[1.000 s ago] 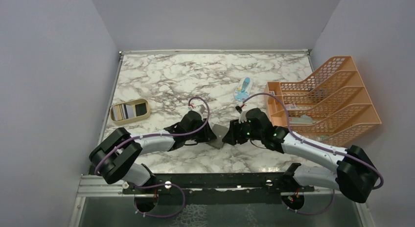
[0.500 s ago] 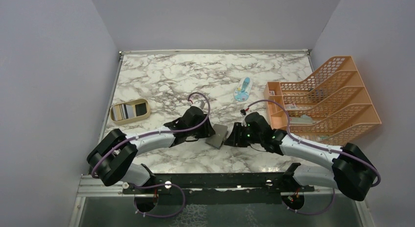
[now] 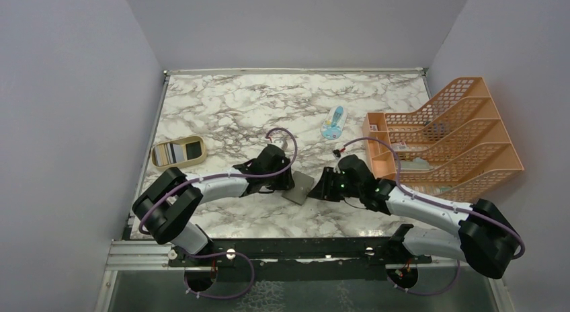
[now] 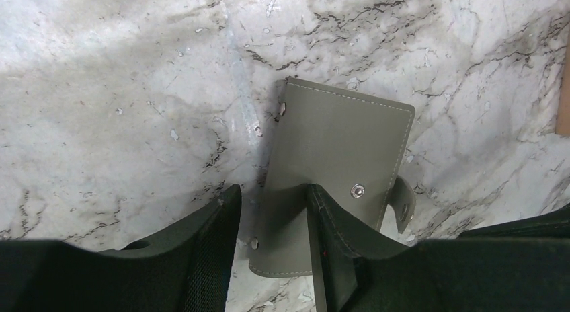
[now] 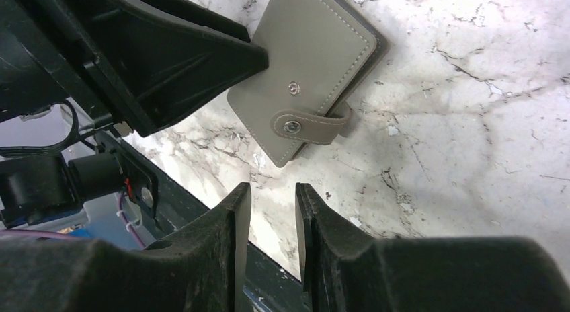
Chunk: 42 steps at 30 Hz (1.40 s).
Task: Put the credit cards into the card holder
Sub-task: Close the card holder at the center of the board.
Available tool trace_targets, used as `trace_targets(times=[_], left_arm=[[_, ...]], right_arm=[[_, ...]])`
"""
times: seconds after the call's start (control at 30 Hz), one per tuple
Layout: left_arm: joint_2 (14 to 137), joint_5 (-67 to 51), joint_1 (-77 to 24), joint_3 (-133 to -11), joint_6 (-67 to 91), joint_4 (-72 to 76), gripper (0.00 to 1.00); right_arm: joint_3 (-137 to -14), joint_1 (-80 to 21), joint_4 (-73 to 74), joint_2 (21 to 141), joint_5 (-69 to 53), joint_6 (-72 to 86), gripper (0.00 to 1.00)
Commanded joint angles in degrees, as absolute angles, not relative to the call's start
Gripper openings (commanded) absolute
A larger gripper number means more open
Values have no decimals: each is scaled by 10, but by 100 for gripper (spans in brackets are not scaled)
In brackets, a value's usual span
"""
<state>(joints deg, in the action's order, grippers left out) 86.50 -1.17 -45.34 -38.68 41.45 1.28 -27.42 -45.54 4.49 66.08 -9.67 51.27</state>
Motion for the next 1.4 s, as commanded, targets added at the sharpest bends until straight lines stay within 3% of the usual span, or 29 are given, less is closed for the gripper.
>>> trace_targets(times=[0.0,0.47,1.37], left_arm=[[880,-35,-458,-391,410,-9,41],[834,-26,-504,-330,549,34,31],[857,-14,-536,-321,605,81,30]], right_arm=[[-260,-454,57,643,-66,517,31],[-289,-454,86,667,-41,483,25],[-273,-454,29,728,-77,523,21]])
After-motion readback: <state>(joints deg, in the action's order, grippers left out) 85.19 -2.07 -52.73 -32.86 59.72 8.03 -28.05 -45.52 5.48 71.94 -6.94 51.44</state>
